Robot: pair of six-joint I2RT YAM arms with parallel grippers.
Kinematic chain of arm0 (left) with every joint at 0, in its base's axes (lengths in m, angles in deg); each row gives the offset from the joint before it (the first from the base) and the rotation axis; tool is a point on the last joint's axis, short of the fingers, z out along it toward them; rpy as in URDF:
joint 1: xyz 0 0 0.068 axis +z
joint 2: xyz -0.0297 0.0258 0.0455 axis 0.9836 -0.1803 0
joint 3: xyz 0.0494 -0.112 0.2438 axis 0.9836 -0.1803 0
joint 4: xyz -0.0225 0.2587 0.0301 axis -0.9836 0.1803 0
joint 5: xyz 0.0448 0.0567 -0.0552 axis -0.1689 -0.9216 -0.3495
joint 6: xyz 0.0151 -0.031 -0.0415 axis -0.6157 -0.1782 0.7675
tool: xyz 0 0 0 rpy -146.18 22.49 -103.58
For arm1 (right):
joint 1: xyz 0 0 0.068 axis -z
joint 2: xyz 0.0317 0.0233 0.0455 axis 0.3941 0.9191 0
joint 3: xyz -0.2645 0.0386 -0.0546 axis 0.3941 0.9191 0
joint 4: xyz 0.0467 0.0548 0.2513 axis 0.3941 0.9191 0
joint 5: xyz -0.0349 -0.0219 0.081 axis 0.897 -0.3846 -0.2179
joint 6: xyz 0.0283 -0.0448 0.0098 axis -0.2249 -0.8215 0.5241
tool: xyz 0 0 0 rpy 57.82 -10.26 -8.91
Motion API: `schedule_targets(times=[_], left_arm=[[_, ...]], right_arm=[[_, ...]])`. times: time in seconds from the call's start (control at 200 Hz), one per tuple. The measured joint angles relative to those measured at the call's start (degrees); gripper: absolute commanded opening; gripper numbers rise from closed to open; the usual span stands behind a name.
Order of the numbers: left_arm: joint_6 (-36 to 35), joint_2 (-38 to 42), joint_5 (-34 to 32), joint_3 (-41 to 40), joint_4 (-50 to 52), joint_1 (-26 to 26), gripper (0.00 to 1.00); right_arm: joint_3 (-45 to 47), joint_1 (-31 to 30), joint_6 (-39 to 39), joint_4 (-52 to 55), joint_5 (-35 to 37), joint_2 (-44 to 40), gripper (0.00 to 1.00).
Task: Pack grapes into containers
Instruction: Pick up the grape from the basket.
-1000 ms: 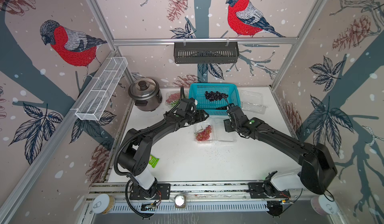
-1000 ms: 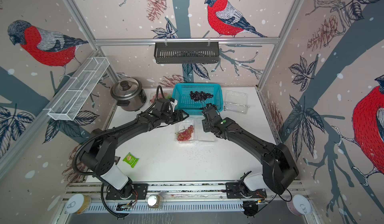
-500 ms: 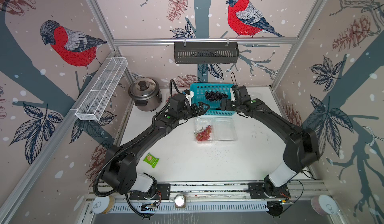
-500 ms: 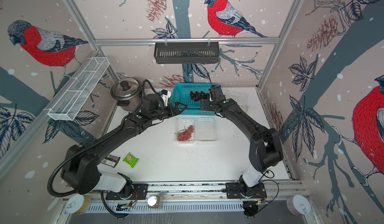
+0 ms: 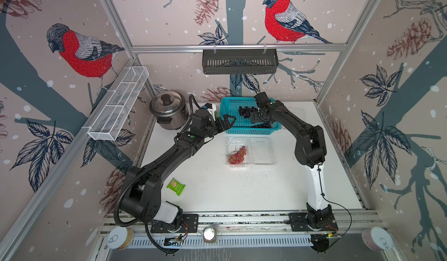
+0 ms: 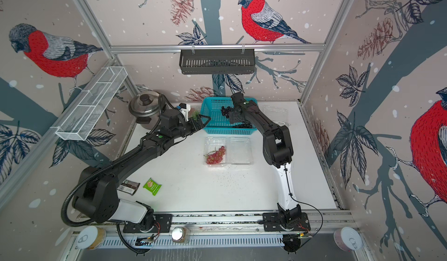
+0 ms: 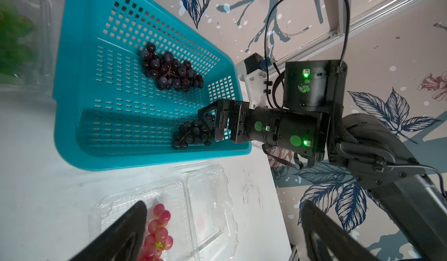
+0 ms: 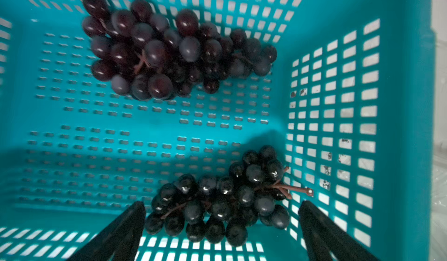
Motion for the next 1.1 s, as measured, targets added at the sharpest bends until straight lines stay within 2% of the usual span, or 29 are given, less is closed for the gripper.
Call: schedule_targets(times=[0.22, 0.41, 0.845, 1.101], left_arm=[[1.6, -4.9, 3.0, 0.1, -1.4, 0.2, 0.98], [3.2, -6.3, 4.7, 0.2, -3.7, 0.2, 0.98], [4.2, -7.3, 5.7, 0.0, -4.5, 0.2, 0.98], [5.7, -7.7, 5.9, -1.0, -5.1, 0.2, 0.98]], right_arm=[[-2.1, 0.0, 0.5, 4.1, 0.8, 4.9, 1.0], [-2.5, -0.1, 1.7, 2.3, -1.1, 6.8, 1.0], [-0.1, 1.2, 6.0, -11.4, -21.9, 5.4, 1.0], [2.7, 3.1, 7.3, -16.2, -27.0, 1.9, 1.0]])
